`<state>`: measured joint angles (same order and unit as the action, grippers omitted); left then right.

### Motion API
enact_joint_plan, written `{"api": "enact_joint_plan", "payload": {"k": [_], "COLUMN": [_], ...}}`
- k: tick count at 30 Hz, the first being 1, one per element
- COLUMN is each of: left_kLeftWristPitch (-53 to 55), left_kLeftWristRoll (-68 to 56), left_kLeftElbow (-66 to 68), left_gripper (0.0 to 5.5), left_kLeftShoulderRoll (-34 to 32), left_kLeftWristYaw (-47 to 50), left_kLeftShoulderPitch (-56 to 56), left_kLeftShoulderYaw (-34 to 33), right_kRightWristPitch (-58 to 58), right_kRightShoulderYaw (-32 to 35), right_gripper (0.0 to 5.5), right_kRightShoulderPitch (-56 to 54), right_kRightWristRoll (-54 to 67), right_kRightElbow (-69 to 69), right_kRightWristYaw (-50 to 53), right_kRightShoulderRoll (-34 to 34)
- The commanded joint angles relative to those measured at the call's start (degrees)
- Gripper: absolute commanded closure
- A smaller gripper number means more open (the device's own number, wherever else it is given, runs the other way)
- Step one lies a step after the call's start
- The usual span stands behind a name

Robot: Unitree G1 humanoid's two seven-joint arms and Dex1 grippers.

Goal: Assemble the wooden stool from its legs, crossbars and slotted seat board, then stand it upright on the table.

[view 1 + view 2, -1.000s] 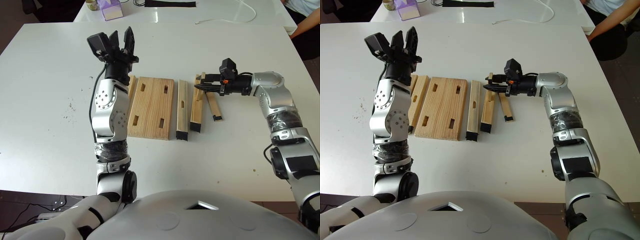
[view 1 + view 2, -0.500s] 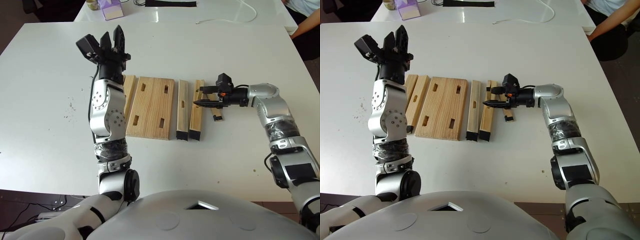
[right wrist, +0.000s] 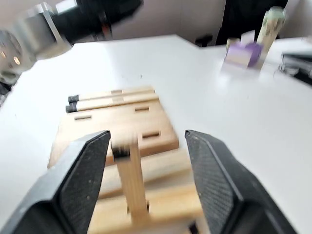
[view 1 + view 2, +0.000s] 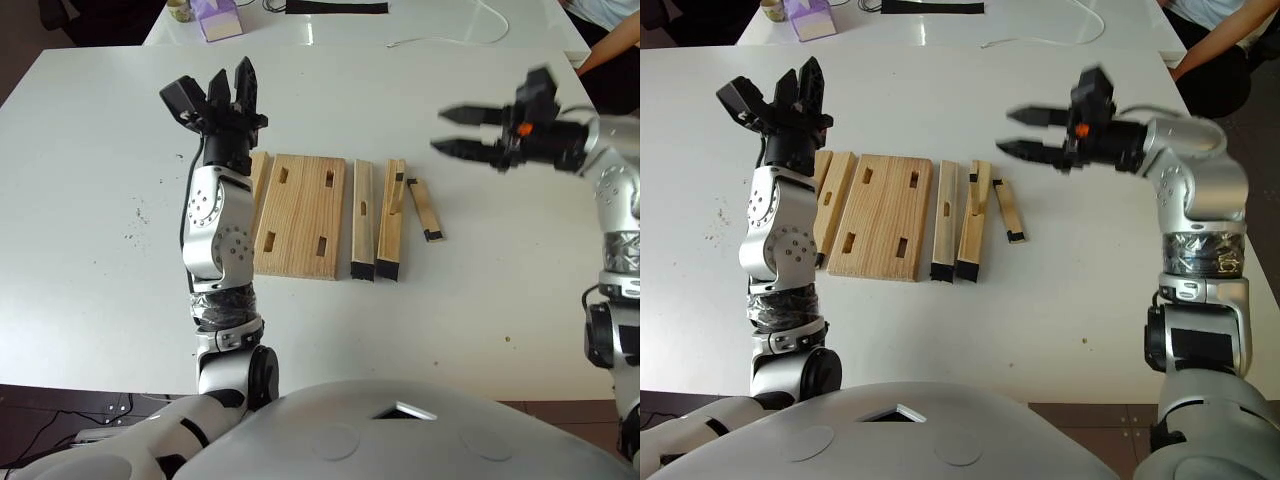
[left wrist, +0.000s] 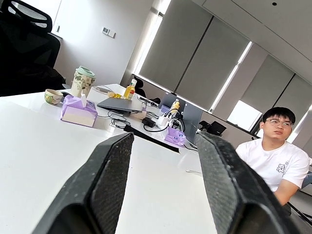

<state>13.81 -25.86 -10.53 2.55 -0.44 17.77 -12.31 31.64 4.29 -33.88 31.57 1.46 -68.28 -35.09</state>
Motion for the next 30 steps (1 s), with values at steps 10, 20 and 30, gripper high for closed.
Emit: {"api": "enact_joint_plan", "payload": {"k": [10,20,30], "left_kLeftWristPitch": [0.5,-0.3,-1.3], "left_kLeftWristRoll": [0.0,0.0,0.2], "left_kLeftElbow": [3.2,3.6,5.2], "left_gripper": [3.14,3.14,3.14], "left_kLeftShoulderRoll": [-2.1,-1.6,-1.5], "left_kLeftWristYaw": [-1.3,-0.9,-1.2], "left_kLeftShoulderPitch": [2.0,2.2,2.3], "left_kLeftShoulderYaw": [0.0,-0.1,0.0], "right_kRightWristPitch": [2.2,1.8,-15.3], "right_kRightShoulderYaw": [-10.9,-3.5,-17.2], "right_gripper": [3.61,3.61,3.61], "right_kRightShoulderPitch": [3.3,-5.0,5.7], "right_kRightWristRoll": [-4.7,2.2,-15.7], "right_kRightElbow": [-10.4,-10.1,13.9], "right_kRightWristYaw": [20.8,24.4,19.5], "right_kRightShoulderRoll": [14.2,18.3,16.8]}}
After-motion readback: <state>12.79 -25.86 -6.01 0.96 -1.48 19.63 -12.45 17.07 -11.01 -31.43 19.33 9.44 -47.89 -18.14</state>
